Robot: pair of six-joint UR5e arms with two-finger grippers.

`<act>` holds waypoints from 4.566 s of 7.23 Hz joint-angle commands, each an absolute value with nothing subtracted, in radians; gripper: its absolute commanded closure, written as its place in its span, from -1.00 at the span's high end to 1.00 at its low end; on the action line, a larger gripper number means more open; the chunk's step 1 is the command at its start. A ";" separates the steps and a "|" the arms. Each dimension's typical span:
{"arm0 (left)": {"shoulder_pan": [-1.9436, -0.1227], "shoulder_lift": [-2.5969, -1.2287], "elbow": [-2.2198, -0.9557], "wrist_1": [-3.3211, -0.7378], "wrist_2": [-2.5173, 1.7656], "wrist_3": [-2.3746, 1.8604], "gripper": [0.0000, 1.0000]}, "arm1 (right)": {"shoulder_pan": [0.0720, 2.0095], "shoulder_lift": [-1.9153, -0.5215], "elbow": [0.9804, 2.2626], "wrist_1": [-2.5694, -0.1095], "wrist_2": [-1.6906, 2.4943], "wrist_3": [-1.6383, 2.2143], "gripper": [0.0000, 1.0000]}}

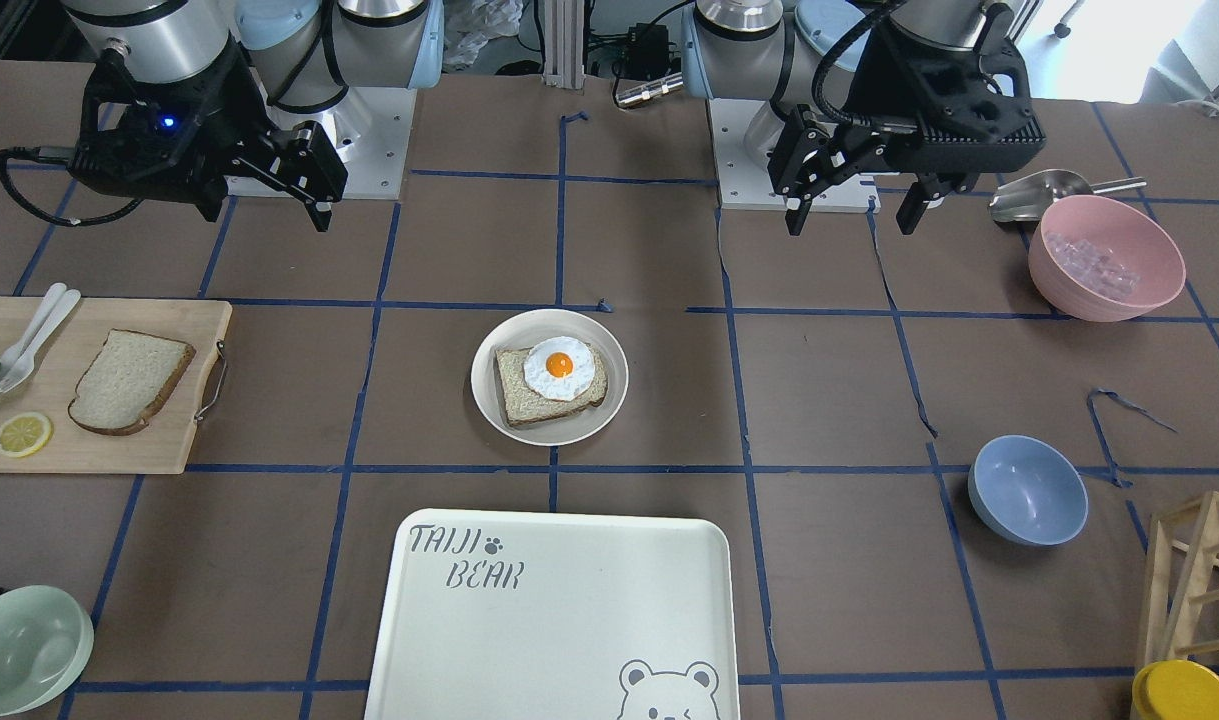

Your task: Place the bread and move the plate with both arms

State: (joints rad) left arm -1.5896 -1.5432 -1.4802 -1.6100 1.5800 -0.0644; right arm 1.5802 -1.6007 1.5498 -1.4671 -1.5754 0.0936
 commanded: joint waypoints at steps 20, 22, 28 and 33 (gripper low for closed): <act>-1.589 -1.543 -1.479 -1.608 1.580 -0.064 1.00 | 1.210 -1.203 1.867 -2.075 -1.790 0.058 0.34; -1.589 -1.543 -1.479 -1.608 1.580 -0.064 1.00 | 1.209 -1.198 1.868 -2.075 -1.799 0.063 0.29; -1.589 -1.543 -1.479 -1.608 1.578 -0.064 1.00 | 1.181 -1.178 1.870 -2.074 -1.799 0.074 0.11; -1.589 -1.543 -1.479 -1.609 1.580 -0.064 1.00 | 1.181 -1.178 1.868 -2.065 -1.787 0.083 -1.00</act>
